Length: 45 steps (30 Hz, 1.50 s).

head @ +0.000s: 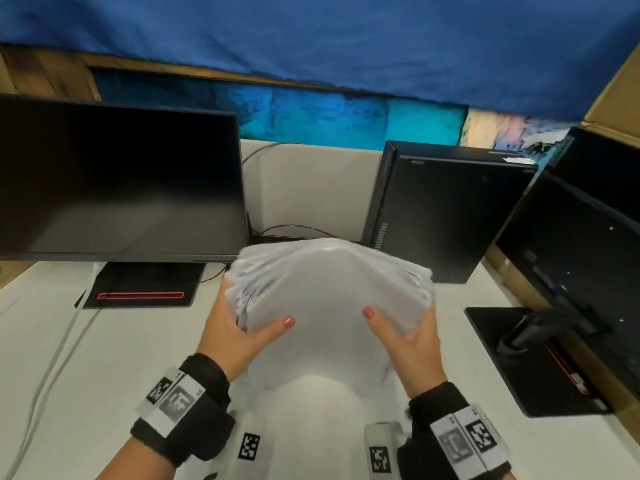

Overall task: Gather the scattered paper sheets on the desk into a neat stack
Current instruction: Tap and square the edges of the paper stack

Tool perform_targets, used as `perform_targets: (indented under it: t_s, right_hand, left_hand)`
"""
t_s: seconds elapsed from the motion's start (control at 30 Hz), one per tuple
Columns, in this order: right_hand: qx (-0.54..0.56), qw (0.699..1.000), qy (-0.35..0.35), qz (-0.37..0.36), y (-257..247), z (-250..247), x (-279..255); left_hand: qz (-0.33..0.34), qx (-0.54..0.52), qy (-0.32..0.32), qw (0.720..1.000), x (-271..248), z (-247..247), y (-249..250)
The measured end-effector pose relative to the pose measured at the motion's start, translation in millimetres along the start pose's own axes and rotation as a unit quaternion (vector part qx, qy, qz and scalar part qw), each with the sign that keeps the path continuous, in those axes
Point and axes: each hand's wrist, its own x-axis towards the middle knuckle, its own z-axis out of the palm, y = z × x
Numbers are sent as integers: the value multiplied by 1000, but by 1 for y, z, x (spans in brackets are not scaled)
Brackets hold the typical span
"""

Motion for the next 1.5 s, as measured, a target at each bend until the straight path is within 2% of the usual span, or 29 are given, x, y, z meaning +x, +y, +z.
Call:
perform_targets:
  t_s: [0.1,0.23,0.33,0.4,0.57,0.73,0.87,1.0,1.1,1.23,1.4,1.5]
  right_hand:
    - [-14,1000,19,0,0,9,-5]
    - [-20,985,109,-131,-31,12,6]
    - [-27,966,171,-193,-49,13,23]
    - [-60,956,183,-222,-52,14,27]
    - [-101,958,175,-203,-48,9,31]
    - [-56,962,190,-186,-50,8,33]
    - [10,977,172,-126,-53,9,34]
    - [0,985,152,-83,-47,5,35]
    - [-27,984,149,-91,-43,7,32]
    - [-34,984,154,-88,-43,12,33]
    - [-32,977,185,-98,-45,16,33]
    - [-35,973,197,-113,-43,21,32]
  left_hand:
    - [-39,31,7,999,-3,6,-9]
    - [-33,14,16,999,3,1,-14]
    - [-34,6,6,999,5,-2,-16]
    - [-35,-4,5,999,6,-4,-15]
    - [-31,-2,-2,1000,10,-5,-20]
    - [-38,-6,-5,999,12,-6,-22]
    - [-42,-21,-16,999,13,-6,-19]
    - [-46,-30,-4,998,12,-4,-15]
    - [-31,-44,-1,999,12,-4,-10]
    - [18,-50,54,997,12,-3,2]
    - [97,-88,141,981,3,7,41]
    - [59,-113,186,974,10,13,51]
